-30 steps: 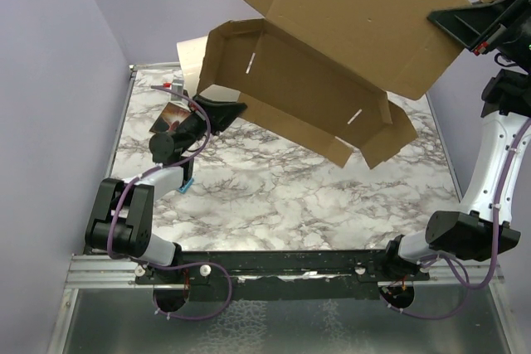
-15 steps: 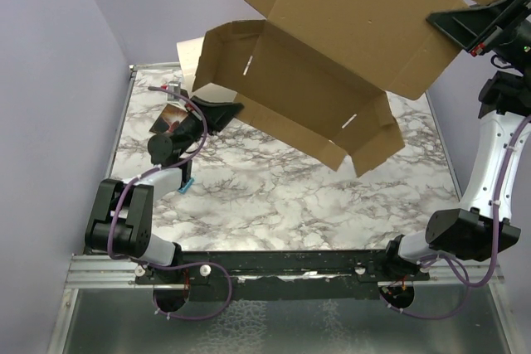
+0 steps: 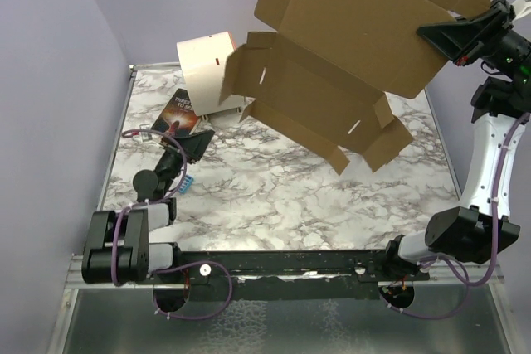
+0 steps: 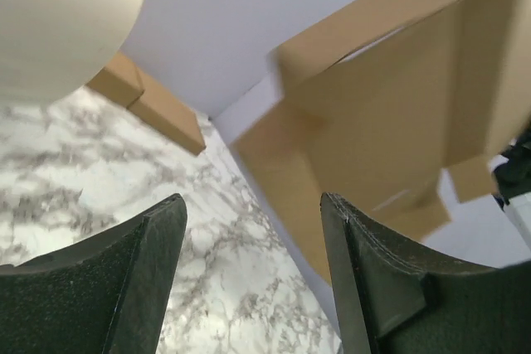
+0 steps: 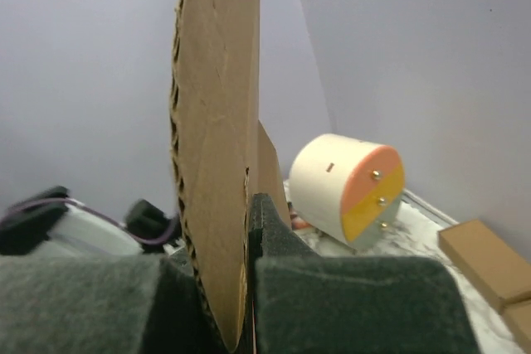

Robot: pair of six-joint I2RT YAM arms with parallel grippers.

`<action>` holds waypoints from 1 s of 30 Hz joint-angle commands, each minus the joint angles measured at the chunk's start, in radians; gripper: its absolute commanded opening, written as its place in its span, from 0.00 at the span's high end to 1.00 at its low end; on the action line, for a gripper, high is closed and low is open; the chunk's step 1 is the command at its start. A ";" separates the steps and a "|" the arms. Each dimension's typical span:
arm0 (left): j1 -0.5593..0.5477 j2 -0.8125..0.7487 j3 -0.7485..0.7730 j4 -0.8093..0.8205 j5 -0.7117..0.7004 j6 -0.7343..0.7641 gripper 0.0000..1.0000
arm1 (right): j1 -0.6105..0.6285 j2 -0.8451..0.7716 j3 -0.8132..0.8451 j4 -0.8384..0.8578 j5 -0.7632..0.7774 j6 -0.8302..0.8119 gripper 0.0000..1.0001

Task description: Fold the paper box

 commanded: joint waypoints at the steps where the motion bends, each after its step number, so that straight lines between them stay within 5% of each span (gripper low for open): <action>1: 0.034 -0.214 -0.026 0.154 -0.074 0.130 0.32 | -0.005 -0.068 -0.052 0.032 -0.136 -0.301 0.99; 6: 0.040 -0.393 0.177 -0.356 0.002 0.353 0.30 | -0.005 -0.172 -0.224 -0.131 -0.302 -0.609 0.99; 10: 0.039 -0.373 0.301 -0.484 0.025 0.473 0.36 | -0.005 -0.270 -0.294 -0.300 -0.395 -0.814 0.99; 14: 0.032 -0.165 0.458 -0.354 0.221 0.414 0.57 | -0.005 -0.326 -0.305 -0.333 -0.458 -0.860 0.99; 19: -0.022 0.070 0.473 0.235 0.320 0.226 0.62 | -0.004 -0.327 -0.276 -0.338 -0.498 -0.831 0.99; 26: -0.131 0.152 0.553 0.178 0.363 0.455 0.58 | 0.005 -0.332 -0.267 -0.352 -0.506 -0.819 0.99; 30: -0.193 0.158 0.585 -0.018 0.375 0.635 0.56 | 0.034 -0.329 -0.273 -0.388 -0.490 -0.833 0.99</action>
